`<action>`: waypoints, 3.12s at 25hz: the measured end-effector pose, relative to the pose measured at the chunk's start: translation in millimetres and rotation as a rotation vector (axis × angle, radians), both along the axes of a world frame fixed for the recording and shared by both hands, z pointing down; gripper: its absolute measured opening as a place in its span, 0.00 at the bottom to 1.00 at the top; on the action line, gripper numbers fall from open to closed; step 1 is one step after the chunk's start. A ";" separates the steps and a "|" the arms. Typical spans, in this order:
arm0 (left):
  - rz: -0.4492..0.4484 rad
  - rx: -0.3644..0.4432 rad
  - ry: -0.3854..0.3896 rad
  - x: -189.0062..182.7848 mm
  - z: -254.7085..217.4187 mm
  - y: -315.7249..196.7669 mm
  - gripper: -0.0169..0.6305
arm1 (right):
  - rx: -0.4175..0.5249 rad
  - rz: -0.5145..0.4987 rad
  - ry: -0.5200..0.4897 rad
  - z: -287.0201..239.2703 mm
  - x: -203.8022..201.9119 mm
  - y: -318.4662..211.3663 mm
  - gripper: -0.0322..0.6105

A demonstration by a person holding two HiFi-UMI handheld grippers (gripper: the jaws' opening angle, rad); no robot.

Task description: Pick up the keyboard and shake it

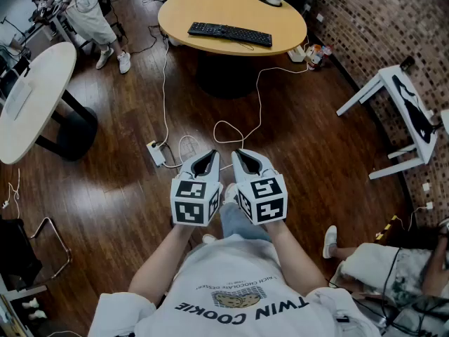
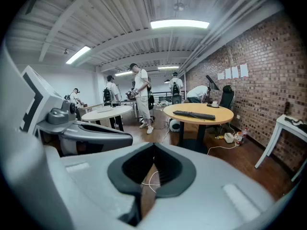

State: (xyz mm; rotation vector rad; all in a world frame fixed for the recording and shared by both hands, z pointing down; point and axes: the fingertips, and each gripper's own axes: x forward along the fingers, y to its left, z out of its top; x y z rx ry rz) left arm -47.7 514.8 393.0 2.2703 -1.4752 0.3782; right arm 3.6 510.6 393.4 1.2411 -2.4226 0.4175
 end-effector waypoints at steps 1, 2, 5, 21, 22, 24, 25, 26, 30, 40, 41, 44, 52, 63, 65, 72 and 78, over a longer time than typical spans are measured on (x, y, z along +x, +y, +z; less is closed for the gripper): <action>0.000 0.001 -0.001 -2.9 2.9 -12.1 0.03 | -0.001 0.001 -0.004 3.5 -2.8 -11.5 0.05; -0.001 0.002 -0.003 -5.7 5.7 -24.5 0.03 | -0.001 0.002 -0.007 6.9 -5.6 -23.3 0.05; 0.004 0.002 -0.011 -10.6 13.2 -63.4 0.03 | 0.002 0.005 -0.010 16.0 -11.1 -61.1 0.05; 0.033 0.010 -0.103 32.6 21.0 -285.5 0.03 | 0.006 -0.039 -0.022 26.5 25.9 -282.7 0.06; 0.035 0.009 -0.107 33.7 21.3 -294.1 0.03 | 0.009 -0.041 -0.018 26.2 27.9 -292.1 0.06; 0.040 0.005 -0.113 35.9 21.2 -309.5 0.03 | 0.017 -0.042 -0.011 24.6 31.8 -309.1 0.06; 0.045 0.004 -0.119 36.7 21.4 -317.3 0.03 | 0.020 -0.041 -0.007 24.0 33.6 -317.5 0.06; 0.051 0.005 -0.127 37.1 21.9 -325.3 0.03 | 0.024 -0.042 -0.001 23.7 34.9 -325.9 0.06; 0.079 0.004 -0.144 35.8 29.0 -361.4 0.03 | 0.043 -0.058 0.053 26.8 36.3 -360.3 0.06; 0.199 0.010 -0.117 20.8 50.3 -494.5 0.03 | 0.015 -0.037 0.207 57.7 32.8 -480.3 0.09; 0.213 0.016 -0.121 16.4 50.4 -506.8 0.05 | 0.019 -0.036 0.234 59.8 32.0 -491.4 0.10; 0.263 0.038 -0.171 2.0 51.1 -544.3 0.08 | 0.025 -0.036 0.333 66.2 33.0 -527.6 0.12; 0.421 0.065 -0.432 -44.8 95.6 -621.8 0.14 | 0.017 -0.064 0.677 103.3 56.9 -592.7 0.17; 0.634 0.116 -0.847 -62.6 155.5 -667.8 0.25 | 0.032 -0.217 1.058 166.4 91.7 -640.5 0.29; 0.653 0.132 -0.918 -66.1 163.4 -676.5 0.27 | 0.028 -0.253 1.100 177.2 95.8 -649.7 0.31; 0.685 0.164 -1.099 -70.4 180.3 -699.9 0.27 | 0.104 -0.348 1.205 200.8 92.0 -671.4 0.39; 0.705 0.161 -1.185 -66.8 197.4 -705.7 0.27 | 0.189 -0.351 1.215 202.1 77.4 -686.1 0.40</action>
